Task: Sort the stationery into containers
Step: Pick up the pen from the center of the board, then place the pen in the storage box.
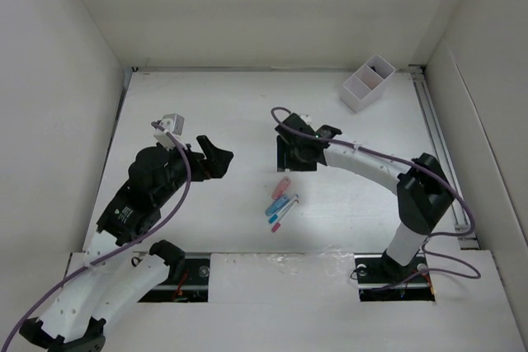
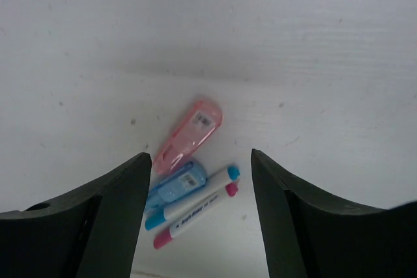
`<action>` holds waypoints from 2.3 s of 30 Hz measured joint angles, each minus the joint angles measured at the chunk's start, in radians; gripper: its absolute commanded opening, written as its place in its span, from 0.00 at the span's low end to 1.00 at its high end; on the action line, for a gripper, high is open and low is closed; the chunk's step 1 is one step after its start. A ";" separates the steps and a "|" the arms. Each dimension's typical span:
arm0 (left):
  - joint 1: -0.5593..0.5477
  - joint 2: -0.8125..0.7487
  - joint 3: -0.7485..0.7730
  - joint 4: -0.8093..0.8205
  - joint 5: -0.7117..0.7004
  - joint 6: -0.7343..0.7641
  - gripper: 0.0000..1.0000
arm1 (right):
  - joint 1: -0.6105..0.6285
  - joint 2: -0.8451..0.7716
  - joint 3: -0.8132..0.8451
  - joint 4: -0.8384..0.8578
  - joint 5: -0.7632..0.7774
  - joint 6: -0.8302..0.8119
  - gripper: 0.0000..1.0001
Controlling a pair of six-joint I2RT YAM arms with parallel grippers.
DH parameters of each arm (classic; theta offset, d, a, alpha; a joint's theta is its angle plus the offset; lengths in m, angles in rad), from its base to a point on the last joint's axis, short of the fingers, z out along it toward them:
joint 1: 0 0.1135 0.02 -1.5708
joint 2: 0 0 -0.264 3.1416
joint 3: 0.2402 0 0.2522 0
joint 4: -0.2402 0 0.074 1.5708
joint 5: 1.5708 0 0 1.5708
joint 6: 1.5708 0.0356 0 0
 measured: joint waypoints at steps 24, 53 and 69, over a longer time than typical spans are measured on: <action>0.000 -0.038 -0.025 -0.010 0.047 -0.001 1.00 | 0.036 0.246 0.055 -0.009 -0.135 0.141 0.25; 0.000 0.086 -0.032 0.055 0.041 -0.001 1.00 | -0.659 0.470 0.808 0.250 0.384 -0.177 0.09; 0.000 0.164 -0.032 0.099 0.032 0.000 1.00 | -0.602 0.540 0.653 0.396 0.502 -0.336 0.09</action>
